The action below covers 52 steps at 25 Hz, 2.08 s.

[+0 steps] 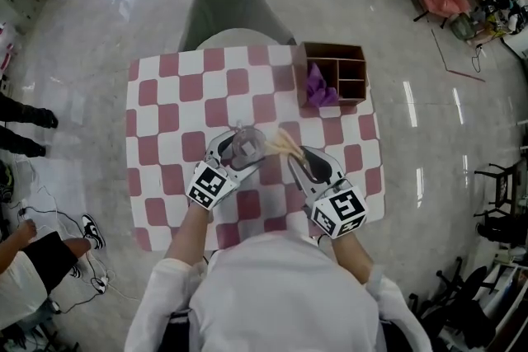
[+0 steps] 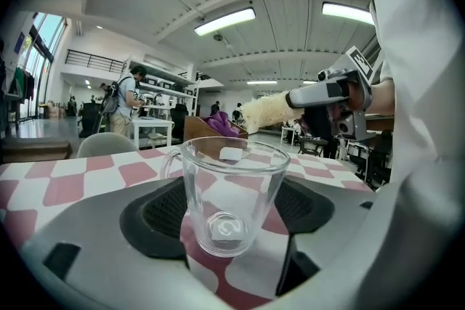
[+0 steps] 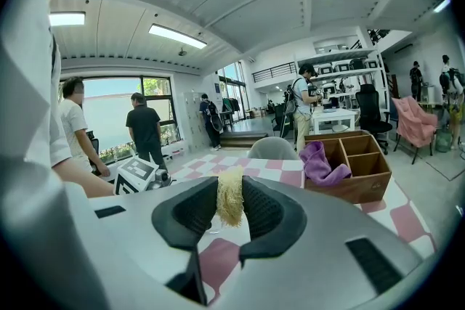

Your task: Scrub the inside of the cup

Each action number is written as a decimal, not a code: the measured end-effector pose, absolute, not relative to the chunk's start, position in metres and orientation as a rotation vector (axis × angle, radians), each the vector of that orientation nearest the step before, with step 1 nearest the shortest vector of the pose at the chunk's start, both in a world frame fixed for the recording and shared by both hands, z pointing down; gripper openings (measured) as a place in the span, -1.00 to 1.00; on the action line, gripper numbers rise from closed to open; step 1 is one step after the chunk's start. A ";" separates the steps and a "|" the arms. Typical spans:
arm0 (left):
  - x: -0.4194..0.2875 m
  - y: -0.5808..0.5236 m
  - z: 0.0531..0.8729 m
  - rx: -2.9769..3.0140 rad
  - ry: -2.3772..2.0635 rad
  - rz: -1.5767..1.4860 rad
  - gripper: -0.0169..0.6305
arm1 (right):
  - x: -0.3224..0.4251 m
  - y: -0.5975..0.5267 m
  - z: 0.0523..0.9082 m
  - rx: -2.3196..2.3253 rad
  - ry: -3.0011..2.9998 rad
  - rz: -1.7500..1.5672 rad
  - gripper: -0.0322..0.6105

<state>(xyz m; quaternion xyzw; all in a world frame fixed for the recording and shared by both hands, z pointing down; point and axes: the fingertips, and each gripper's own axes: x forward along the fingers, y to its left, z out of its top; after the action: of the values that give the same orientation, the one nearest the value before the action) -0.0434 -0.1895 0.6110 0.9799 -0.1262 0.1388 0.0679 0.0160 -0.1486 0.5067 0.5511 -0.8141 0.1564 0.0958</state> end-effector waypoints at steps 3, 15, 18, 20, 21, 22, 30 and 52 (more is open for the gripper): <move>-0.043 -0.191 0.613 2.952 -0.376 0.435 0.16 | 0.017 -0.150 0.508 1.633 -2.411 0.464 -0.56; -0.041 -0.190 0.612 2.960 -0.409 0.458 0.16 | 0.017 -0.145 0.503 1.628 -2.415 0.445 -0.56; -0.041 -0.190 0.612 2.958 -0.424 0.478 0.16 | 0.018 -0.143 0.500 1.635 -2.416 0.437 -0.56; -0.041 -0.188 0.613 2.956 -0.423 0.497 0.16 | 0.019 -0.141 0.499 1.638 -2.417 0.432 -0.56; -0.041 -0.187 0.613 2.958 -0.418 0.508 0.16 | 0.019 -0.140 0.497 1.639 -2.419 0.430 -0.56; -0.041 -0.185 0.612 2.962 -0.412 0.520 0.16 | 0.019 -0.139 0.496 1.641 -2.422 0.428 -0.56; -0.042 -0.168 0.600 2.999 -0.421 0.642 0.16 | 0.015 -0.129 0.481 1.610 -2.463 0.381 -0.56; -0.013 -0.113 0.549 3.052 -0.628 0.897 0.16 | 0.022 -0.079 0.456 1.330 -2.631 0.290 -0.56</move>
<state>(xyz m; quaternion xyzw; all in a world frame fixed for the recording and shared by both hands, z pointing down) -0.0131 -0.1126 0.5493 0.9400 -0.1933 0.2764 -0.0504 0.0225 -0.0792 0.4559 0.4472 -0.8846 0.0974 0.0897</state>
